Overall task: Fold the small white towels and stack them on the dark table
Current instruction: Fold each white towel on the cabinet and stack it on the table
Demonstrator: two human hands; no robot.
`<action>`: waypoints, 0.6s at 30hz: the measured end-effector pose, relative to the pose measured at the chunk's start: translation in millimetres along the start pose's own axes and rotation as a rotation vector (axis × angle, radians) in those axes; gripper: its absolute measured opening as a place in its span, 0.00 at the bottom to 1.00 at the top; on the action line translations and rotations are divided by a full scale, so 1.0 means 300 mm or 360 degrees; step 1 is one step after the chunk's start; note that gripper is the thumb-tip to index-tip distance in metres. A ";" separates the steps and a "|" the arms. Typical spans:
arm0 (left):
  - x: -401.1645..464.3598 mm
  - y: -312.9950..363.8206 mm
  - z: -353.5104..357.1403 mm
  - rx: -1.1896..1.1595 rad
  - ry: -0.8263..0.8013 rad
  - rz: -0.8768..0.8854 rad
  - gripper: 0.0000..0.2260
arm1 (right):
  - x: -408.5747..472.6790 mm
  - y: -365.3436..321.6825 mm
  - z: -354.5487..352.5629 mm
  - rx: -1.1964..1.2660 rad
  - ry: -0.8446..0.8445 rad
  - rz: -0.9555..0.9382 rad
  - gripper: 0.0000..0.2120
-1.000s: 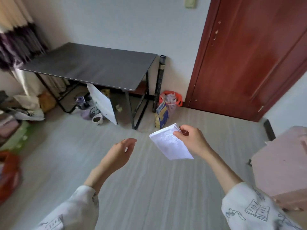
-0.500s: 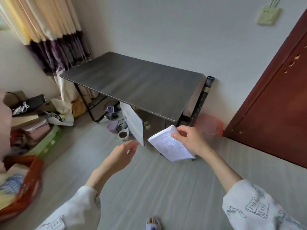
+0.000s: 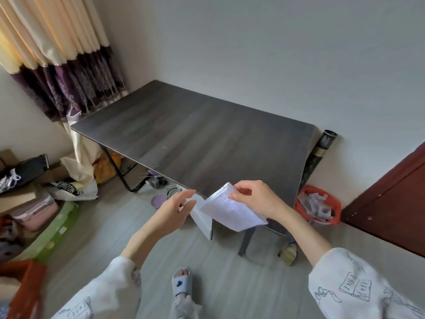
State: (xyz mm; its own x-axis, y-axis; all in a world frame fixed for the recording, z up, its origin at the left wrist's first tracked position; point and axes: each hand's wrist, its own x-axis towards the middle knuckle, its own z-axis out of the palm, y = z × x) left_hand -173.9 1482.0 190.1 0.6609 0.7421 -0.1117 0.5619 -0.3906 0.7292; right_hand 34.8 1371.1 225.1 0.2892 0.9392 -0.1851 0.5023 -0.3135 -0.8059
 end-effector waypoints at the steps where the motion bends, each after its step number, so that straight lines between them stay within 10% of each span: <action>1: 0.082 -0.011 -0.027 -0.0038 -0.0042 -0.0001 0.16 | 0.071 -0.009 0.002 -0.0009 -0.0015 -0.0002 0.06; 18: 1.054 -0.062 -0.098 -0.0387 -0.0623 0.0138 0.07 | 0.882 0.097 -0.120 0.0368 -0.0024 0.0489 0.13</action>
State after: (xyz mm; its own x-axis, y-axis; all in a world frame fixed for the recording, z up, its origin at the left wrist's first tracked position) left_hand 9.9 1739.9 161.2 0.8646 0.4326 -0.2555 0.3941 -0.2685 0.8790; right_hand 155.3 1605.5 173.1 0.3849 0.8090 -0.4444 0.1964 -0.5422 -0.8170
